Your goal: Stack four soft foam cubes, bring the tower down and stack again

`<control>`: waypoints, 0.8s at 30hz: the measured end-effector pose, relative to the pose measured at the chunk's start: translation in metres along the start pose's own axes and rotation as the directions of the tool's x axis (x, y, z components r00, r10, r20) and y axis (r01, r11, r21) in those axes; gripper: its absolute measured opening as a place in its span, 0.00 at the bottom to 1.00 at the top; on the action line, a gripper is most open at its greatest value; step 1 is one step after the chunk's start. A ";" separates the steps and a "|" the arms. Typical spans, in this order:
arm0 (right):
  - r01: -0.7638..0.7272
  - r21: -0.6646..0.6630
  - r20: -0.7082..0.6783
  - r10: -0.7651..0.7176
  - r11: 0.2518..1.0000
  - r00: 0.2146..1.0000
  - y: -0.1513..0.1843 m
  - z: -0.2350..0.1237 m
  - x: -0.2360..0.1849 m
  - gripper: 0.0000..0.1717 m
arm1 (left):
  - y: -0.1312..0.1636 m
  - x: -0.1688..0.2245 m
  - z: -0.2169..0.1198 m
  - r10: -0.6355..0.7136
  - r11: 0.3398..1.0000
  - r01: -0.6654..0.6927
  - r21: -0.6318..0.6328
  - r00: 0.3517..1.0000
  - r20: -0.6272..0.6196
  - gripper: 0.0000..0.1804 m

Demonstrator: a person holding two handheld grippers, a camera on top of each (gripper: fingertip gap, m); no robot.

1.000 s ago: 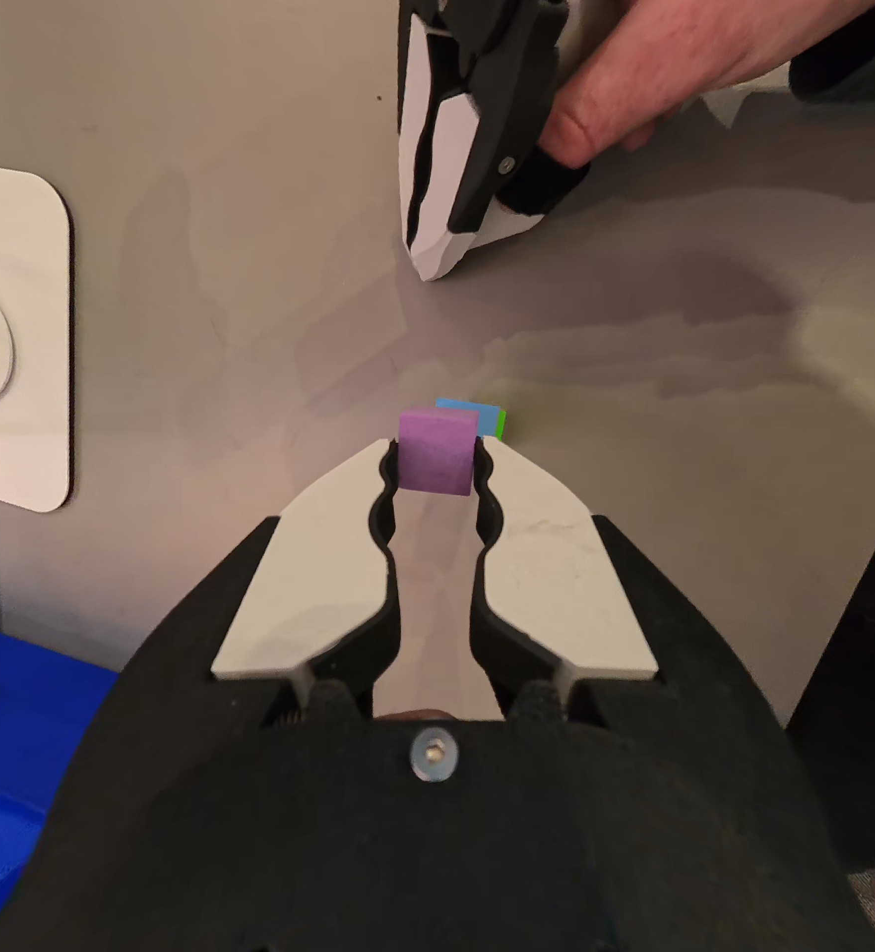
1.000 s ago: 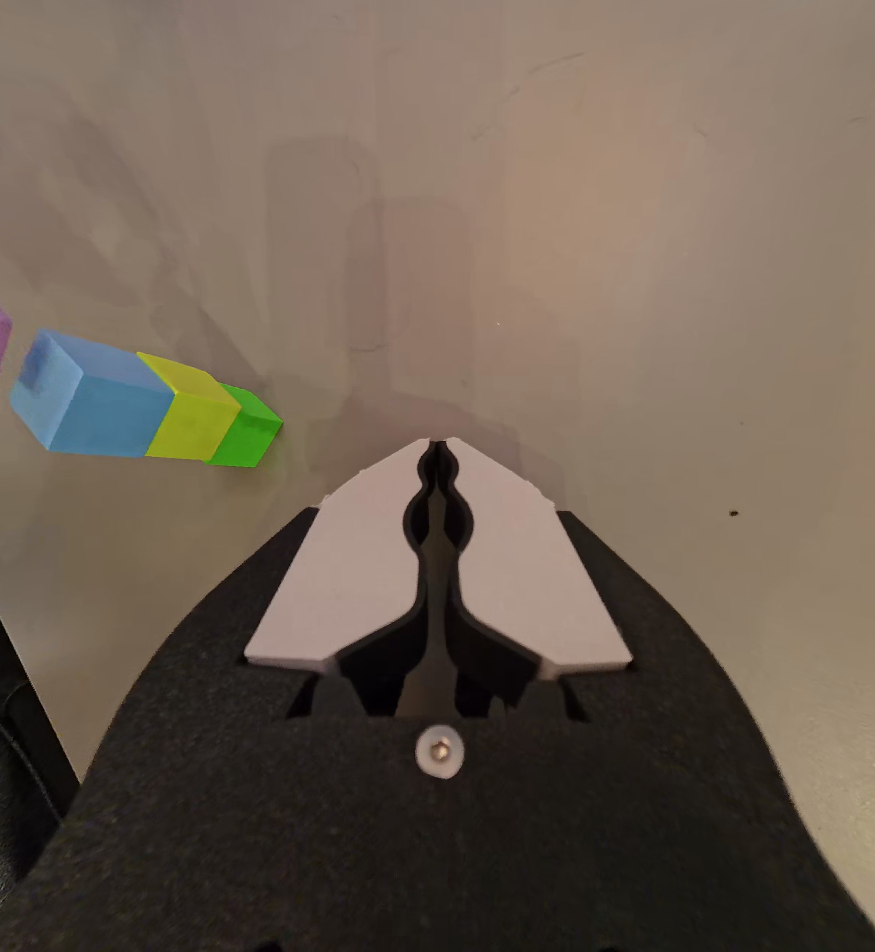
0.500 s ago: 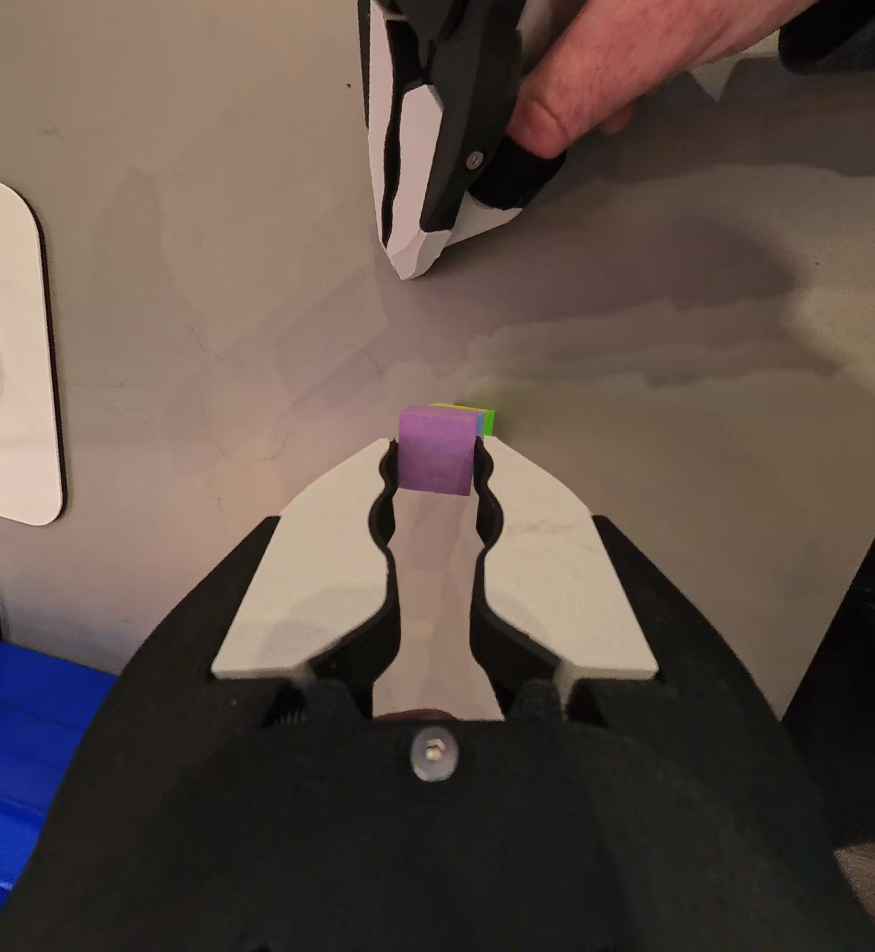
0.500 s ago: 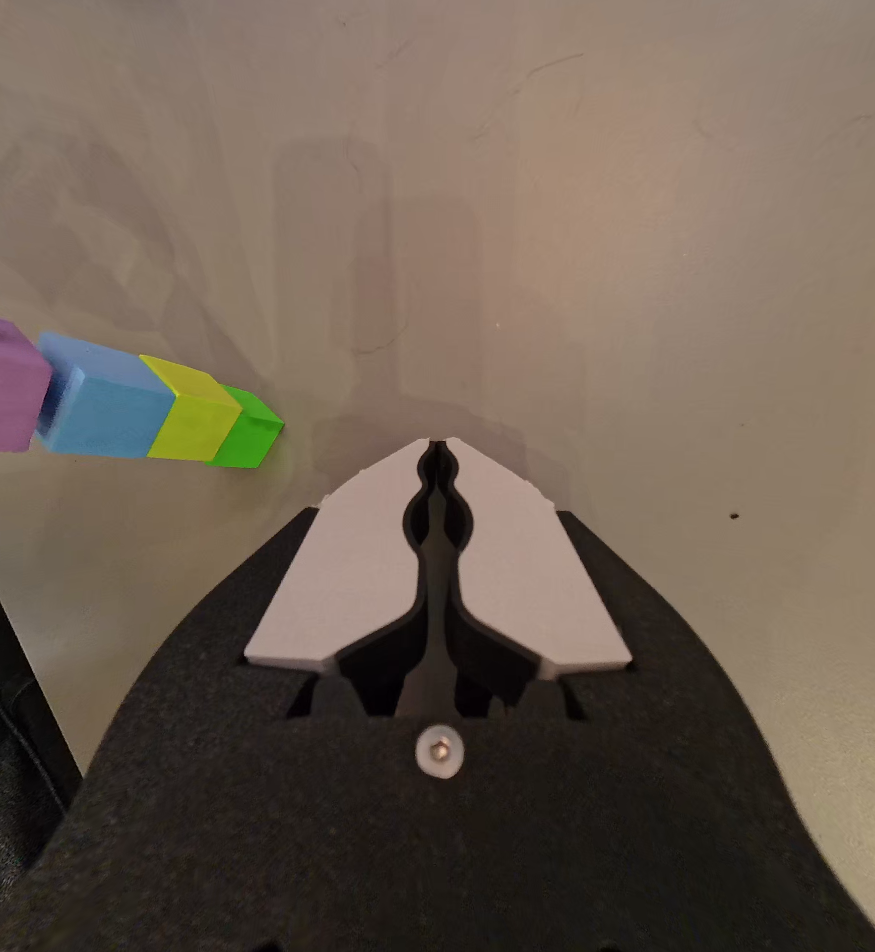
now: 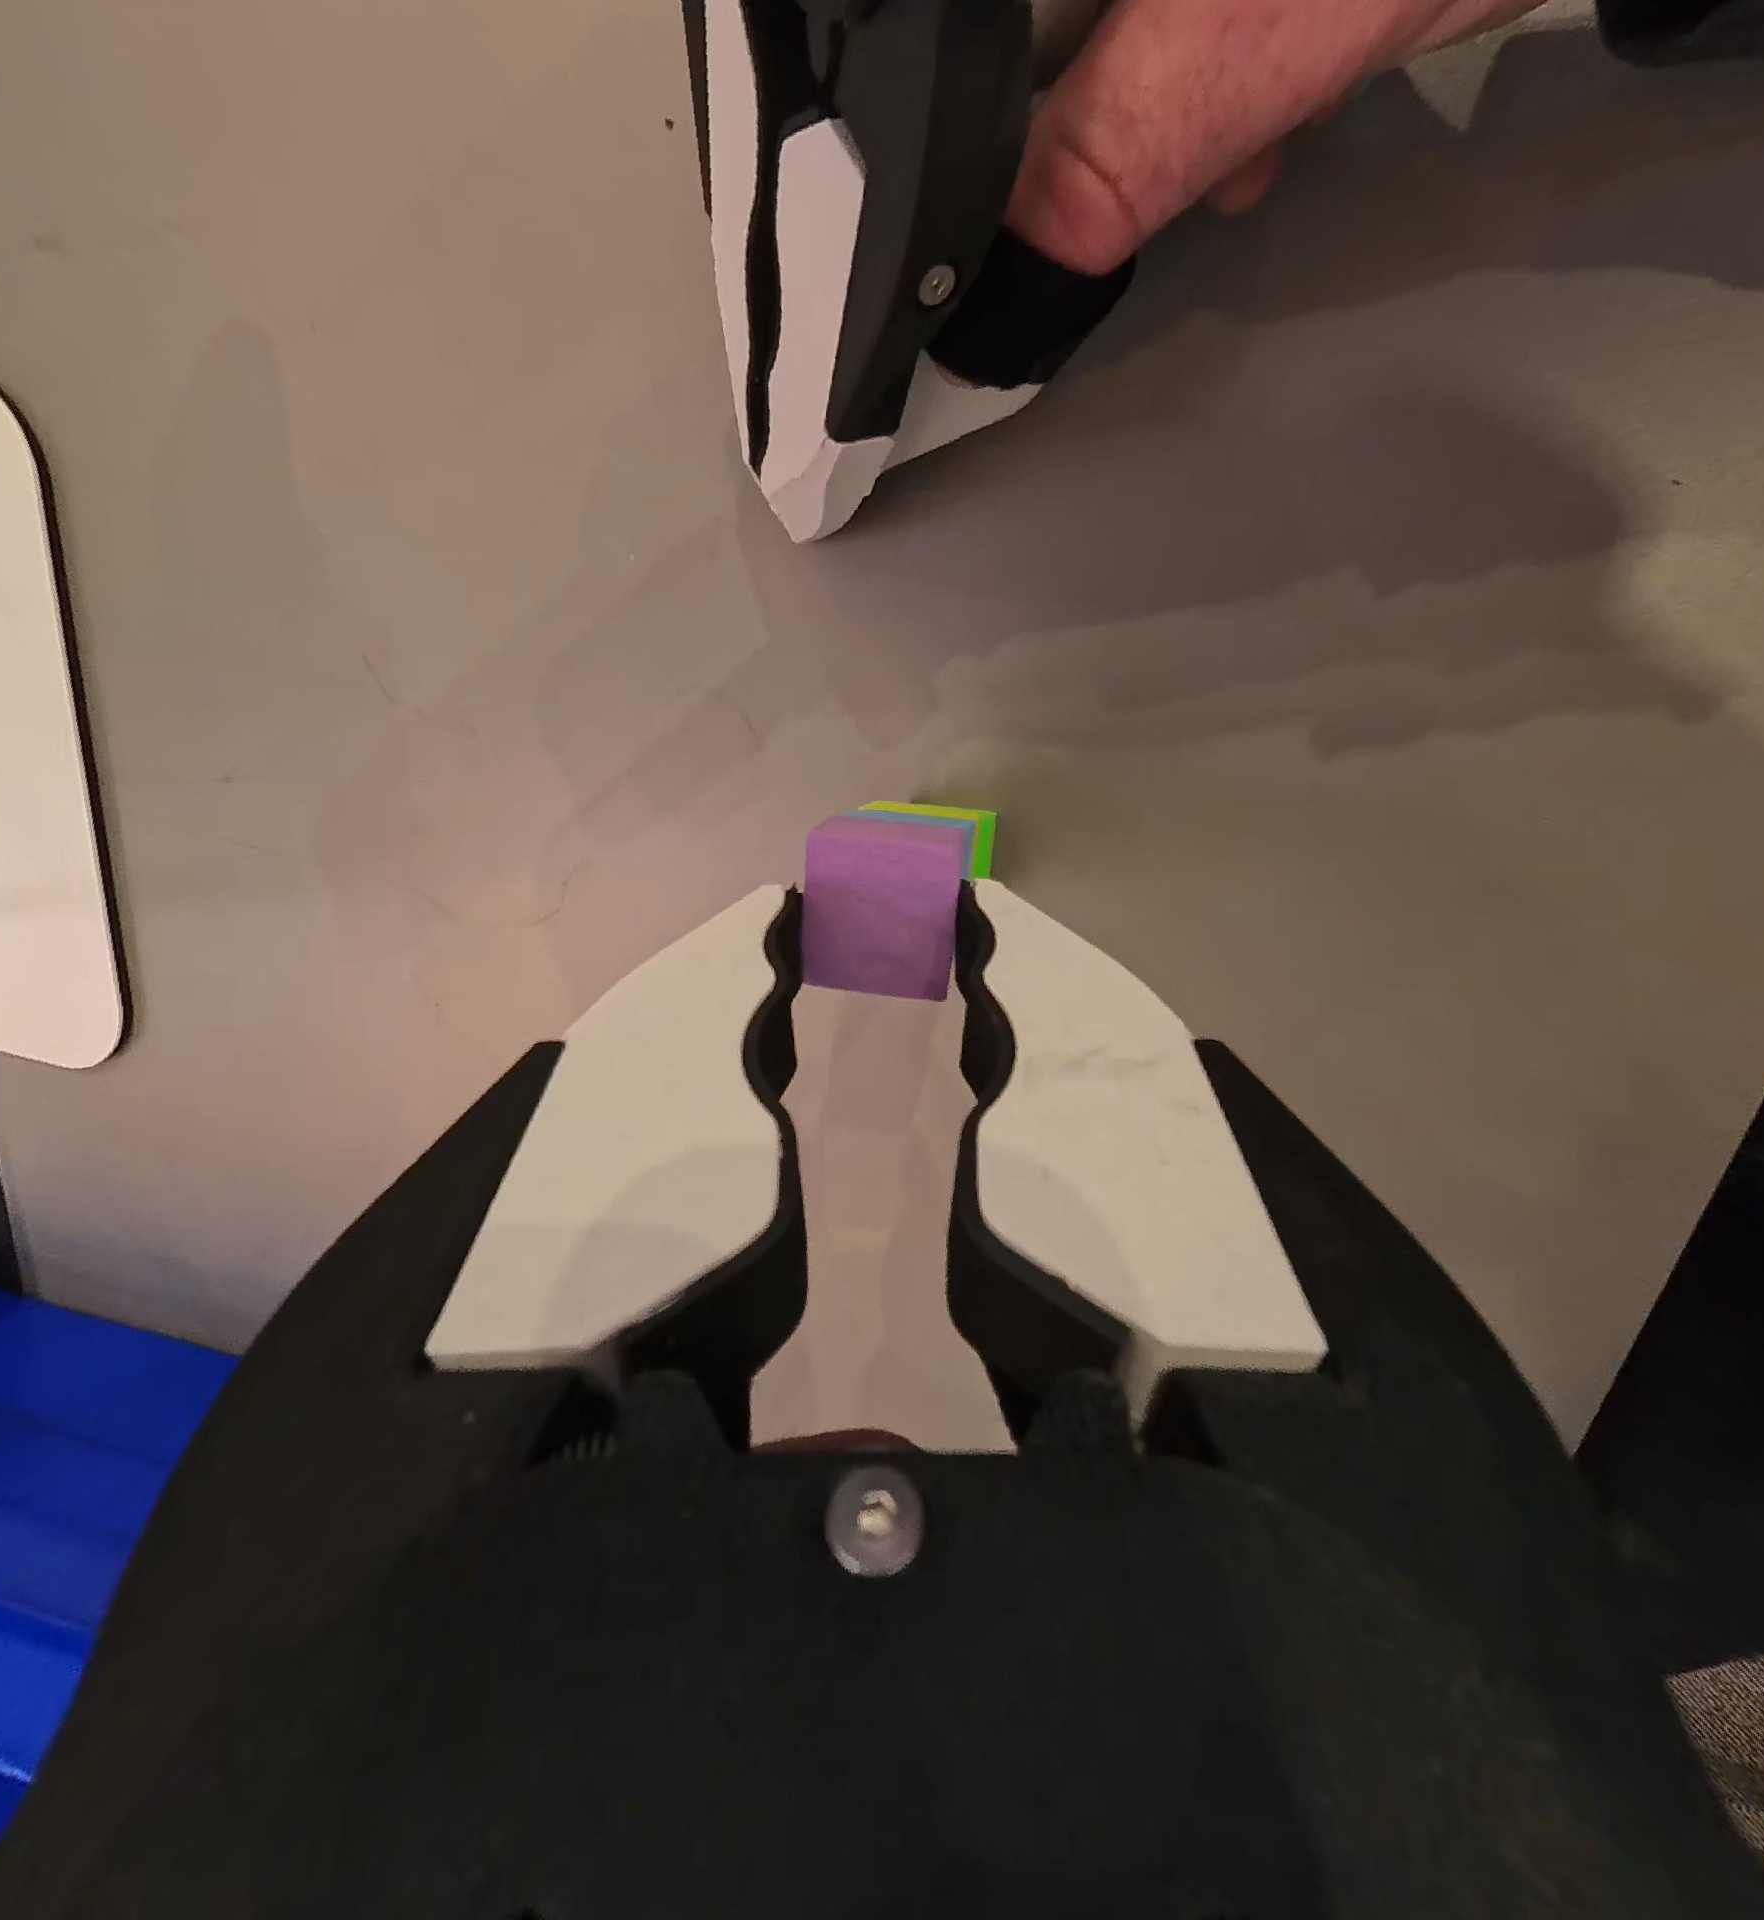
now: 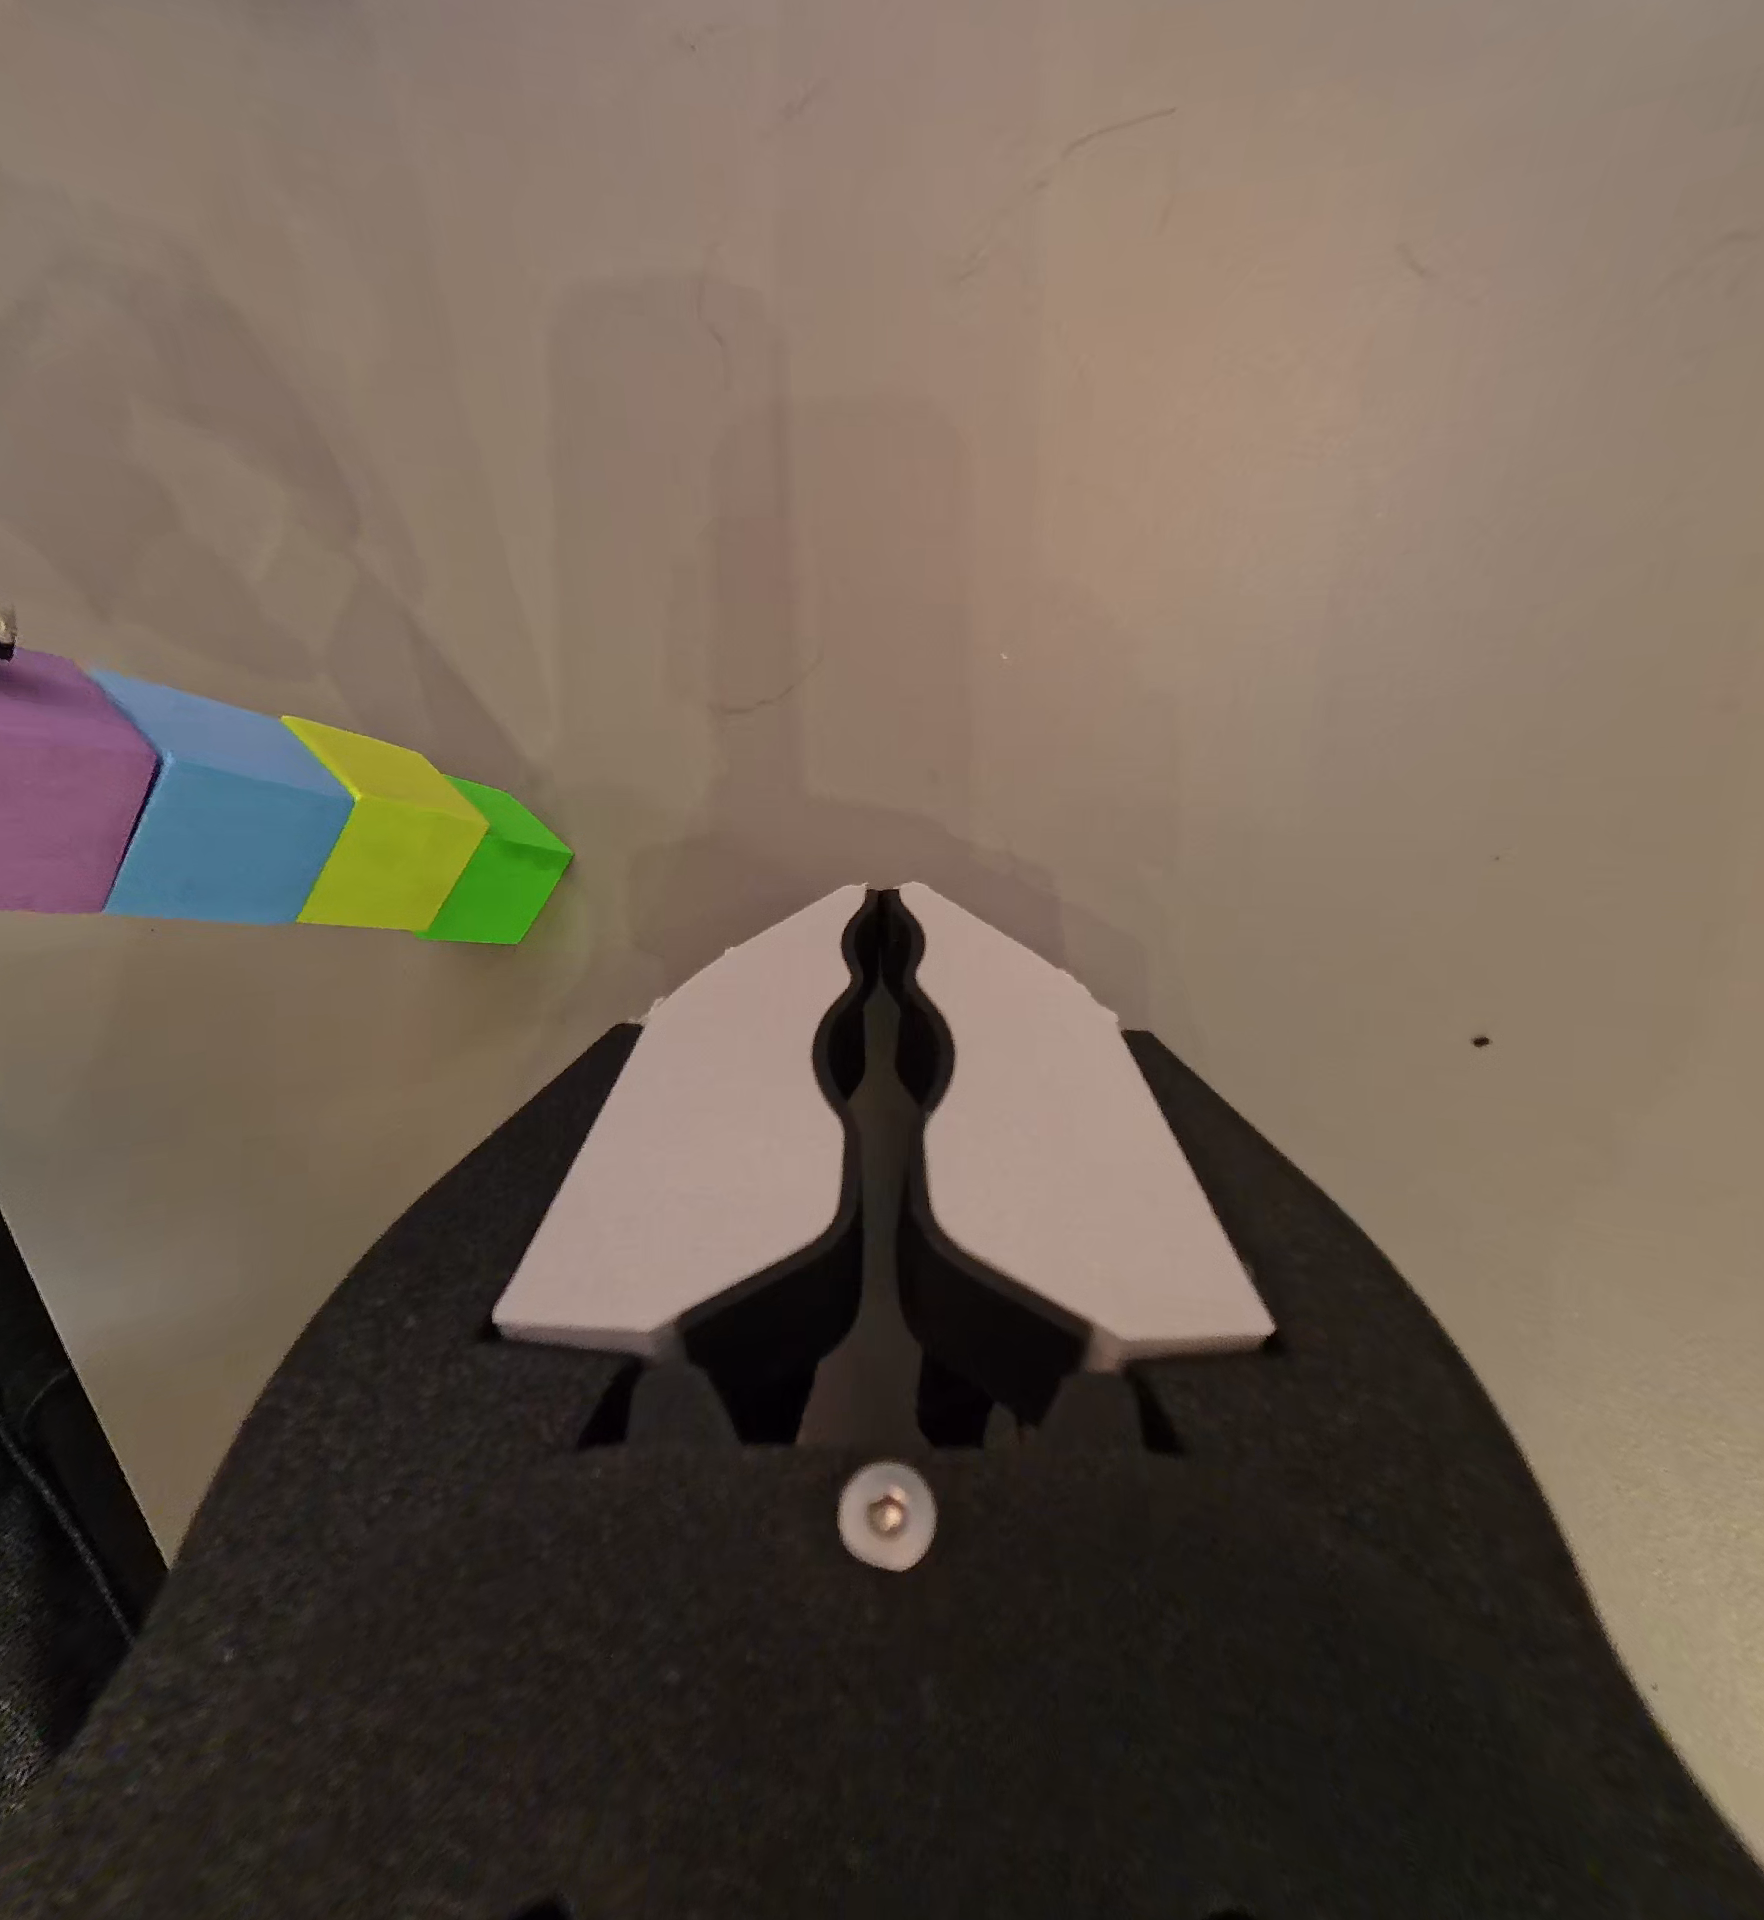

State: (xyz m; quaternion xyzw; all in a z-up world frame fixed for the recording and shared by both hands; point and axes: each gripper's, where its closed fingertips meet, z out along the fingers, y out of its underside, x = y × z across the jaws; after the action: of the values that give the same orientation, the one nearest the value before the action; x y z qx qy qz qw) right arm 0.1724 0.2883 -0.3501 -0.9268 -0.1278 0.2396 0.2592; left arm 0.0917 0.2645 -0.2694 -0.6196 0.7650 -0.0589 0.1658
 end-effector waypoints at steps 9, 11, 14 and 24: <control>0.001 -0.001 -0.001 -0.001 1.000 1.000 0.000 0.000 0.000 0.00 | 0.000 0.001 0.001 0.006 1.000 -0.006 -0.006 1.000 -0.013 0.16; 0.001 -0.001 -0.001 -0.001 1.000 1.000 0.000 0.000 0.000 0.00 | 0.000 0.001 0.001 0.002 1.000 -0.002 -0.004 1.000 -0.020 0.16; 0.001 -0.001 -0.001 -0.001 1.000 1.000 0.000 0.000 0.000 0.00 | 0.001 0.003 0.004 0.002 1.000 -0.002 -0.004 1.000 -0.031 0.19; 0.000 -0.002 0.000 0.000 1.000 1.000 0.000 0.000 0.000 0.00 | 0.004 -0.003 -0.006 -0.027 0.999 0.027 0.034 1.000 -0.004 0.27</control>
State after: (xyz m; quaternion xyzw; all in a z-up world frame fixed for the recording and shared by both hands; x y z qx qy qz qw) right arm 0.1727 0.2881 -0.3501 -0.9270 -0.1282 0.2396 0.2585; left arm 0.0867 0.2674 -0.2641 -0.6268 0.7557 -0.0754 0.1743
